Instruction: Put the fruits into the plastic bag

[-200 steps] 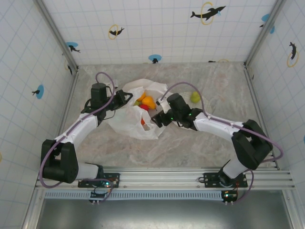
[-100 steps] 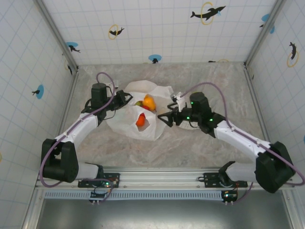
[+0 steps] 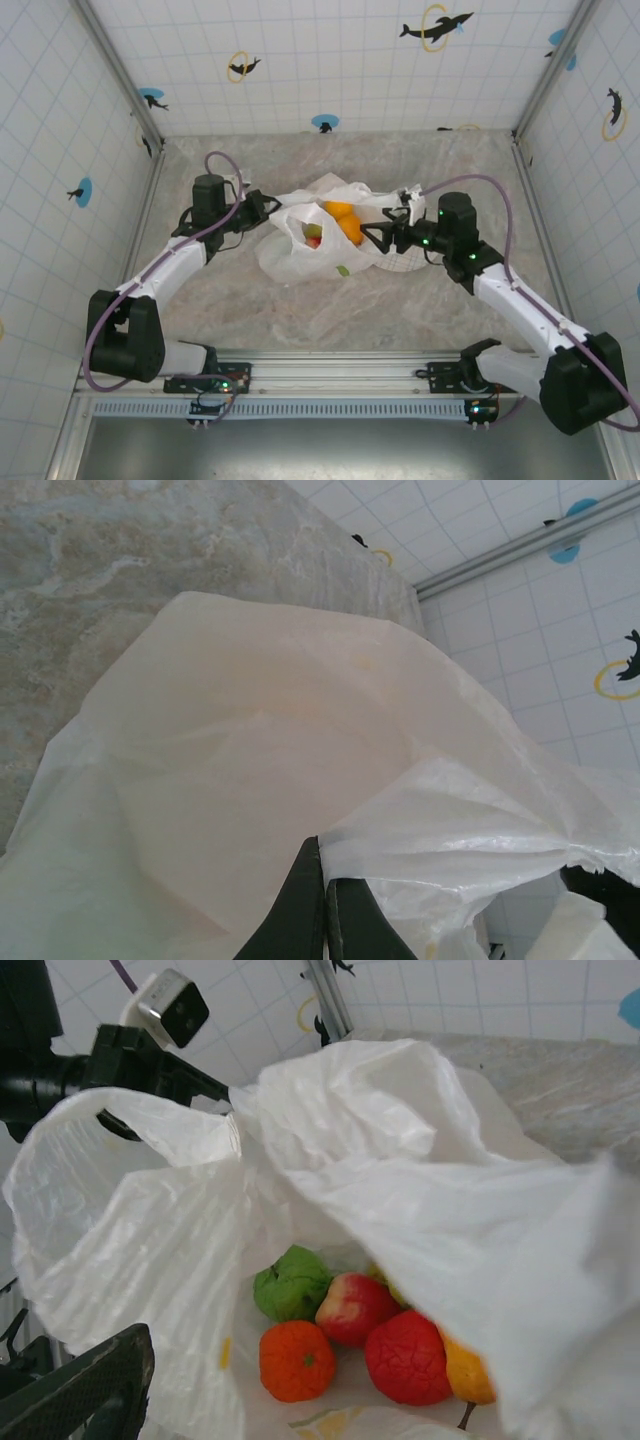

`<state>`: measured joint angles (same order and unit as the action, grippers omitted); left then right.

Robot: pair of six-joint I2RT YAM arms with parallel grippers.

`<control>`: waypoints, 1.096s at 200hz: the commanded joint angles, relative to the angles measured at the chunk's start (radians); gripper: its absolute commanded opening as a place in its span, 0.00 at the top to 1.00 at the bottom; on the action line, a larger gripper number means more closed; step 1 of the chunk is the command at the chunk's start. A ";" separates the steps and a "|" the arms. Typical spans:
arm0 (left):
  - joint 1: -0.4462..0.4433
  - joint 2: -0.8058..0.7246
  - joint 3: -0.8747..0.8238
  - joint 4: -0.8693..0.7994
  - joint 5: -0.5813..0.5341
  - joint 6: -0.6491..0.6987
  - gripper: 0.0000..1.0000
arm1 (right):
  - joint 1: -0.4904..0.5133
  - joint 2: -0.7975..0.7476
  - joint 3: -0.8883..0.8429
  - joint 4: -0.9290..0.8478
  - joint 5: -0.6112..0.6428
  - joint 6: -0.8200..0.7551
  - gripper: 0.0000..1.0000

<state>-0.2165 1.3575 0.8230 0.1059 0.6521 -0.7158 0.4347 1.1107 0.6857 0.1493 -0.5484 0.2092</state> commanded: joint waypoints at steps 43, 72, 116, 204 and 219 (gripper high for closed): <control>0.076 -0.072 0.007 0.001 -0.043 -0.012 1.00 | 0.133 0.159 0.036 0.159 -0.033 0.067 0.07; 0.131 -0.133 0.017 0.020 -0.053 -0.027 1.00 | 0.186 0.257 0.113 0.199 -0.044 0.088 0.08; 0.167 -0.193 0.049 0.015 -0.084 -0.032 1.00 | 0.184 0.368 0.195 0.329 -0.019 0.184 0.08; 0.126 -0.167 0.012 0.108 -0.027 -0.111 1.00 | 0.159 0.359 0.221 0.207 -0.181 0.226 0.08; 0.116 -0.160 0.007 0.107 -0.031 -0.105 1.00 | 0.158 0.312 0.192 0.060 -0.138 0.169 0.08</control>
<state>-0.0803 1.1809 0.8440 0.1799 0.5983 -0.8135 0.5945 1.5040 0.8845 0.4206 -0.6720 0.4522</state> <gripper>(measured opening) 0.042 0.919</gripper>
